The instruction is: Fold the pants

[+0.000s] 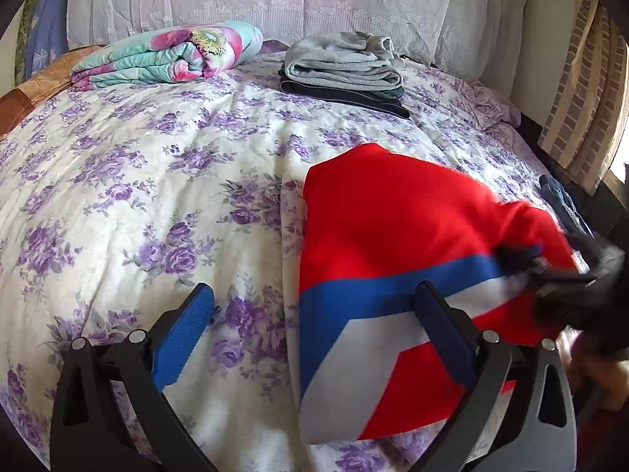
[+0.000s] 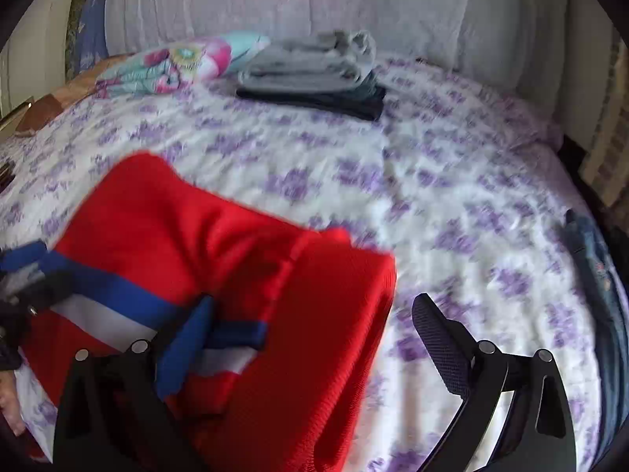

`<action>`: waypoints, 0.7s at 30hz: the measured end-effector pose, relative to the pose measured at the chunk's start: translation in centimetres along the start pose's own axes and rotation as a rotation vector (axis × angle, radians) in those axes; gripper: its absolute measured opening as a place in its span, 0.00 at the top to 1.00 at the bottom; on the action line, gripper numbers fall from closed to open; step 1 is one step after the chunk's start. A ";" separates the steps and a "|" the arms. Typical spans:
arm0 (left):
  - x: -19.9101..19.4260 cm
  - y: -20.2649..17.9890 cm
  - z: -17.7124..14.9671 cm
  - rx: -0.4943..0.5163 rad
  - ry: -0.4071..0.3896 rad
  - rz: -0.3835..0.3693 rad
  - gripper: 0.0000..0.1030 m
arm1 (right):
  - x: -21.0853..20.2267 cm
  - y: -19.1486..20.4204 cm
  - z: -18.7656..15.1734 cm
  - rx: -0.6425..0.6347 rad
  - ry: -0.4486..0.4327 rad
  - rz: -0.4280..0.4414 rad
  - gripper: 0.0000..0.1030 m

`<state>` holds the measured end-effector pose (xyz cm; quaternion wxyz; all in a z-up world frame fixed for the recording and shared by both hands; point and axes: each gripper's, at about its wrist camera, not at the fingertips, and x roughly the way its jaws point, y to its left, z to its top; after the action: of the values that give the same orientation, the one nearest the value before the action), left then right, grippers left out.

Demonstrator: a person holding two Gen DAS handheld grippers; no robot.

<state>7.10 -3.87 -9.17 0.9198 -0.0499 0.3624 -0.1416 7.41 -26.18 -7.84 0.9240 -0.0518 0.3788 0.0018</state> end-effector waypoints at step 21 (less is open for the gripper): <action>0.3 1.0 0.0 -0.046 0.026 -0.055 0.04 | -3.7 -5.9 -6.2 0.301 -0.053 0.314 0.03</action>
<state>7.58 -3.02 -9.56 0.9095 -0.0792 0.3758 -0.1592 0.67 -32.55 -9.08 0.9194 0.1466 0.3537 0.0903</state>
